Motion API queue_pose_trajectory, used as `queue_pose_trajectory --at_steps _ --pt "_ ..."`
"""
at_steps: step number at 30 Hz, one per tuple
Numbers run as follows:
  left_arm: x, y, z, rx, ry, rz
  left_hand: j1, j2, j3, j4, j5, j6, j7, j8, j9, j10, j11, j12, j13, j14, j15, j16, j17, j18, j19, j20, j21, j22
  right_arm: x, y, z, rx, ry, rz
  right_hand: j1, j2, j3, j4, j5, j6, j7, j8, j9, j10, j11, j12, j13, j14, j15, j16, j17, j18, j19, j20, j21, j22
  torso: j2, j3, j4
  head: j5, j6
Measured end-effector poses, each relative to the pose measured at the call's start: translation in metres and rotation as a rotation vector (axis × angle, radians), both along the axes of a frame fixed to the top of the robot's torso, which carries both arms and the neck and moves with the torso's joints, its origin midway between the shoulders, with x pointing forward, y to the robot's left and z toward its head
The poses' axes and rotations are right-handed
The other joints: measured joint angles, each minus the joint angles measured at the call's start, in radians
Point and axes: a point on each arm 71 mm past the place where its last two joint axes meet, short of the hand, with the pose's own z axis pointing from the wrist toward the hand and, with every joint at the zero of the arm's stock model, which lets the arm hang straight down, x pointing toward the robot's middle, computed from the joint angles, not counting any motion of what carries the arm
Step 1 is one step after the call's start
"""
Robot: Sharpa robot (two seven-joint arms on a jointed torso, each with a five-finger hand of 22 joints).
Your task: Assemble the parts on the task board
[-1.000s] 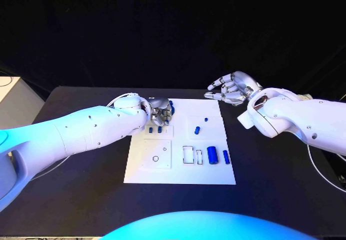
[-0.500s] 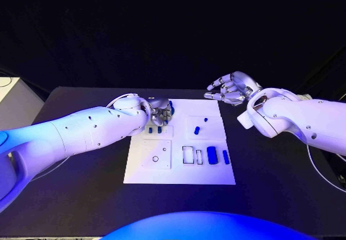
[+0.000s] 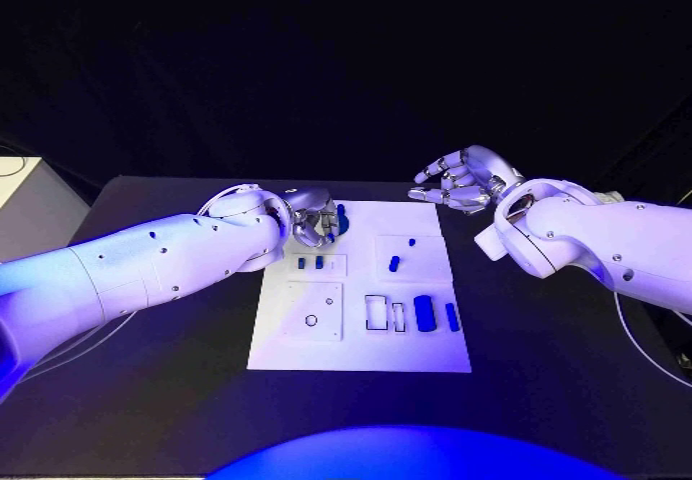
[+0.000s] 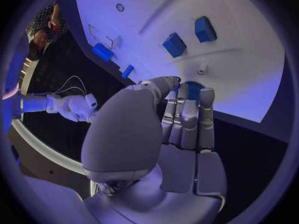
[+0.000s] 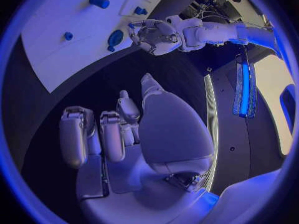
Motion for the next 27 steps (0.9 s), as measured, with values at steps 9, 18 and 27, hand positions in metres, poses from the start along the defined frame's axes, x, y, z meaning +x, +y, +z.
queue_pose_trajectory --at_steps 9,18,27 --pt "-0.002 0.019 0.013 -0.057 0.024 0.038 -0.015 -0.002 0.0 0.0 -0.001 0.011 -0.004 0.0 0.002 0.013 -0.006 -0.012 0.002 0.007 0.0 0.004 0.005 0.0 0.005 -0.002 0.001 0.004 0.0 -0.001 0.0 0.0 0.0 -0.002 0.0 0.0 0.0 0.0 0.0 0.0 0.0 0.0 0.0 0.0 0.0 0.0 0.0 0.0 0.0 0.0 0.0 0.0 0.0 0.0 0.0 0.0 -0.001 0.0 0.001 0.004 0.002" --pt "0.0 0.032 0.012 -0.044 0.038 0.066 -0.023 -0.002 -0.003 -0.002 -0.001 0.018 -0.003 0.0 0.004 0.022 -0.008 -0.019 0.003 0.007 0.0 0.004 0.005 0.0 0.012 -0.002 0.001 0.004 0.0 -0.003 0.0 -0.001 0.0 -0.004 0.0 0.0 0.0 0.0 0.0 0.0 0.0 0.0 0.0 0.0 0.0 0.0 0.0 0.0 0.0 0.0 0.0 0.0 0.0 0.0 0.0 0.0 0.0 -0.0003 0.0003 0.009 0.003" --pt "0.006 0.035 0.002 -0.001 0.038 0.076 -0.036 -0.001 -0.003 -0.002 -0.003 0.022 -0.007 -0.005 0.007 0.032 -0.018 -0.024 0.003 0.011 -0.004 0.004 0.006 0.0 0.012 -0.002 0.001 0.005 0.0 -0.002 0.0 -0.001 0.0 -0.004 0.0 0.0 0.0 0.0 0.0 0.0 0.0 0.0 0.0 0.0 0.0 0.0 0.0 0.0 0.0 0.0 0.0 0.0 0.0 0.0 0.0 0.001 0.003 -0.0007 -0.0018 0.011 0.003"
